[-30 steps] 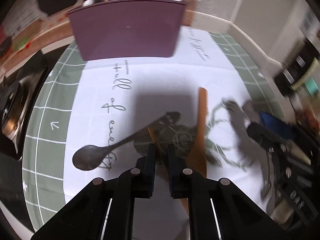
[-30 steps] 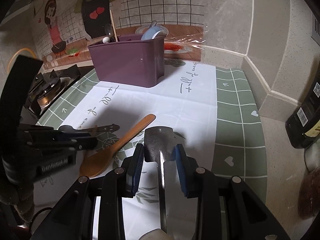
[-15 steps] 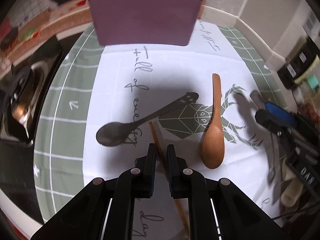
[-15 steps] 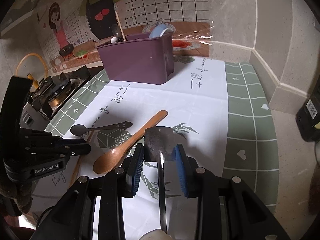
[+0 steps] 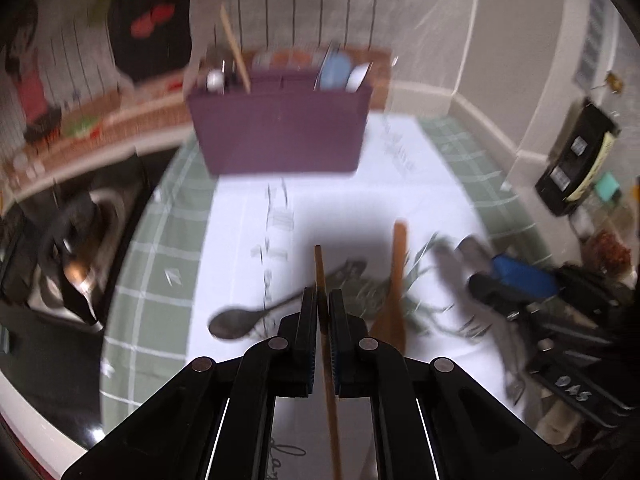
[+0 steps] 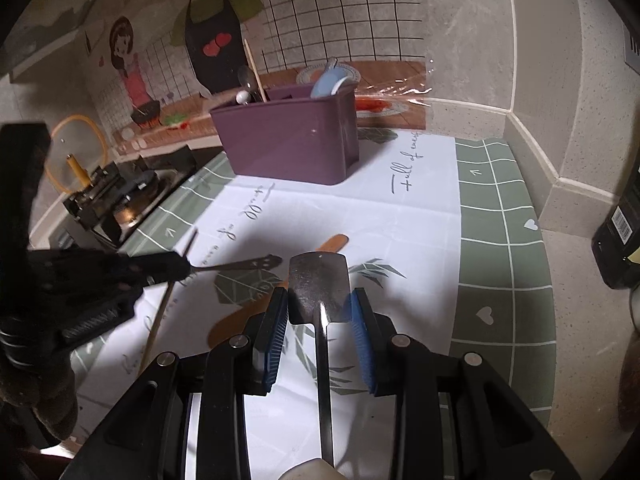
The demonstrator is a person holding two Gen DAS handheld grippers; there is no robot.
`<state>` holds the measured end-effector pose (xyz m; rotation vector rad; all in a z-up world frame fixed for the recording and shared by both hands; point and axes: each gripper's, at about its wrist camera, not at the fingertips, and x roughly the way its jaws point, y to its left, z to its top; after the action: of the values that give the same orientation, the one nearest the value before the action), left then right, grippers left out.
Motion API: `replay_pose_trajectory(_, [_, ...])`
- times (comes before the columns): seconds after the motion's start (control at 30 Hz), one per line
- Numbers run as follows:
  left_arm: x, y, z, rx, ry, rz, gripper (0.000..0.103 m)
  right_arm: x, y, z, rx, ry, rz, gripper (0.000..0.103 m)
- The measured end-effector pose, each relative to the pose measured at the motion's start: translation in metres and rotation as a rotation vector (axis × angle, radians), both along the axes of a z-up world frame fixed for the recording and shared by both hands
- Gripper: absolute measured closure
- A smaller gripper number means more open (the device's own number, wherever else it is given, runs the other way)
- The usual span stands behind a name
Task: Organize utensils
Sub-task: 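Carry the spatula and chopstick into the purple holder and open both tools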
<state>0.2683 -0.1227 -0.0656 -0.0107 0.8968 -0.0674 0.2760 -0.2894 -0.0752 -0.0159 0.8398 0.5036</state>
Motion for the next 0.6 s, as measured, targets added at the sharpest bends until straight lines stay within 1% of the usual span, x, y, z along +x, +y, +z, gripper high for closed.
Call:
replay_pose_trajectory(0.1, [0.000,-0.001,0.014,-0.013,-0.029,-0.013,0.098,0.001,0.000,0.005,0.009,-0.010,0.002,0.074])
replay_pose_trajectory(0.33, [-0.006,0.005,0.026,-0.045,-0.053,-0.018,0.098,0.001,0.000,0.014,0.032,-0.028,-0.002,0.074])
replay_pose_trajectory(0.43, [-0.009,0.015,0.035,-0.091,-0.082,-0.011,0.098,0.003,0.000,0.021,0.042,-0.036,-0.003,0.074])
replay_pose_trajectory(0.53, [-0.011,0.031,0.066,-0.152,-0.155,0.009,0.098,0.007,-0.002,0.045,0.082,-0.077,-0.010,0.074])
replay_pose_trajectory(0.57, [-0.010,0.039,0.085,-0.175,-0.198,0.015,0.098,0.009,-0.003,0.058,0.097,-0.103,-0.011,0.074])
replay_pose_trajectory(0.6, [-0.008,0.043,0.099,-0.185,-0.227,0.016,0.098,0.011,-0.003,0.077,0.111,-0.141,-0.011,0.074])
